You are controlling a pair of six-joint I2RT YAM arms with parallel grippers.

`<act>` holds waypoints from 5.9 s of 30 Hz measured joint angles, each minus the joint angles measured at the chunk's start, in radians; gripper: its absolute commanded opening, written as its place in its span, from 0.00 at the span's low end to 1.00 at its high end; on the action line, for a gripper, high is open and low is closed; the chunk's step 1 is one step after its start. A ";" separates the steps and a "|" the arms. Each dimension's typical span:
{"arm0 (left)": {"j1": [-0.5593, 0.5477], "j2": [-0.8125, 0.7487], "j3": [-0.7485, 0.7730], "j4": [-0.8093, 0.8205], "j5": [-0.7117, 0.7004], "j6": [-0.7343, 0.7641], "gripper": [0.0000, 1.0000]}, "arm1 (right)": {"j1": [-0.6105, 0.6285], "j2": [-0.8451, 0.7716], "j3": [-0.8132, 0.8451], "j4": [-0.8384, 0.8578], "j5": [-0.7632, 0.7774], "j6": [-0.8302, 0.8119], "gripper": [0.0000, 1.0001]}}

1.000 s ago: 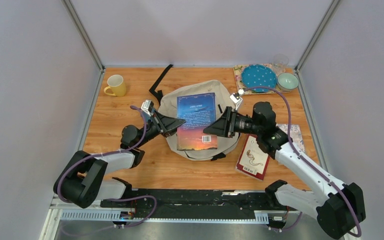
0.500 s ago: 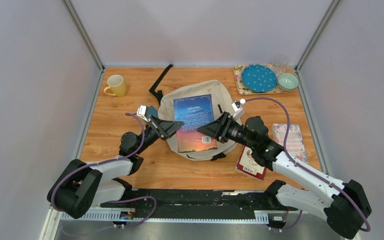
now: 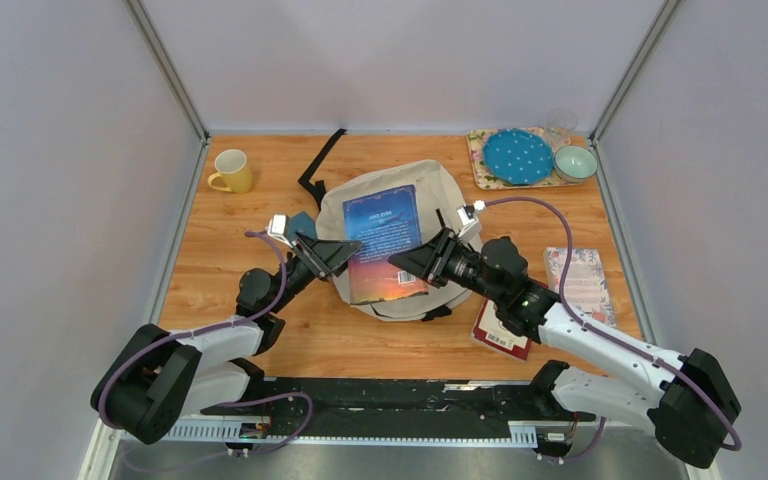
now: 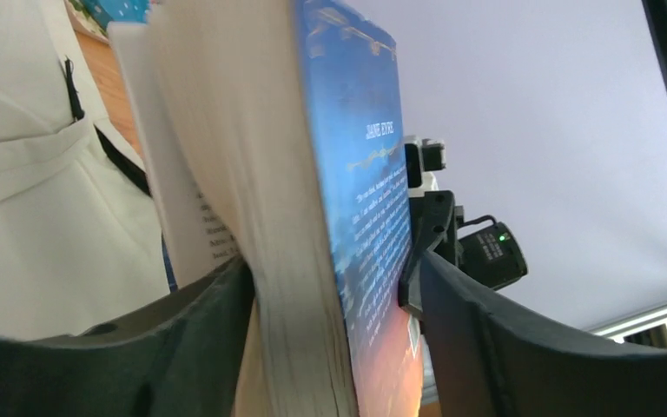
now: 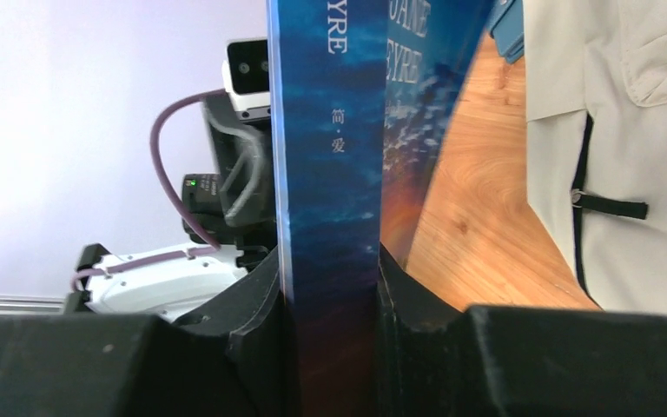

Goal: Pack the student bag
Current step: Pick up the book from the center of the board.

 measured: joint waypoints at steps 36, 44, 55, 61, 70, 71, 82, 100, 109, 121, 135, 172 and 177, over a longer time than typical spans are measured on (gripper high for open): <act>0.037 0.157 0.176 0.075 0.160 -0.175 0.84 | -0.093 0.145 0.164 0.174 -0.208 0.177 0.00; 0.053 0.096 0.137 0.096 0.145 -0.214 0.84 | -0.082 0.107 0.285 -0.053 -0.185 0.031 0.00; 0.060 0.079 0.126 0.059 0.153 -0.226 0.85 | -0.158 -0.058 0.386 -0.206 -0.072 -0.095 0.00; 0.060 0.078 0.155 0.046 0.151 -0.226 0.84 | -0.167 -0.042 0.330 -0.033 -0.090 0.011 0.00; 0.060 0.063 0.163 0.032 0.126 -0.225 0.85 | -0.166 0.006 0.191 0.159 -0.124 0.152 0.00; 0.060 0.056 0.163 0.030 0.124 -0.224 0.85 | -0.166 0.006 0.178 0.175 -0.124 0.161 0.00; 0.060 0.016 0.203 0.018 0.117 -0.217 0.85 | -0.166 0.006 0.064 0.352 -0.127 0.257 0.00; 0.062 -0.006 0.235 -0.015 0.088 -0.219 0.85 | -0.167 0.032 -0.038 0.492 -0.132 0.288 0.00; 0.066 -0.022 0.245 -0.021 0.081 -0.218 0.86 | -0.169 0.090 -0.069 0.485 -0.143 0.290 0.00; 0.066 0.050 0.264 -0.010 0.142 -0.247 0.86 | -0.164 0.158 0.045 0.367 -0.301 0.201 0.00; 0.069 0.098 0.270 -0.002 0.250 -0.243 0.00 | -0.203 0.196 0.412 -0.267 -0.463 -0.208 0.49; -0.007 0.033 0.027 -0.128 -0.167 0.072 0.00 | 0.040 -0.008 -0.196 0.242 0.035 0.188 0.87; -0.007 0.033 0.031 -0.129 -0.182 0.089 0.00 | 0.058 -0.086 -0.197 0.183 0.094 0.179 0.87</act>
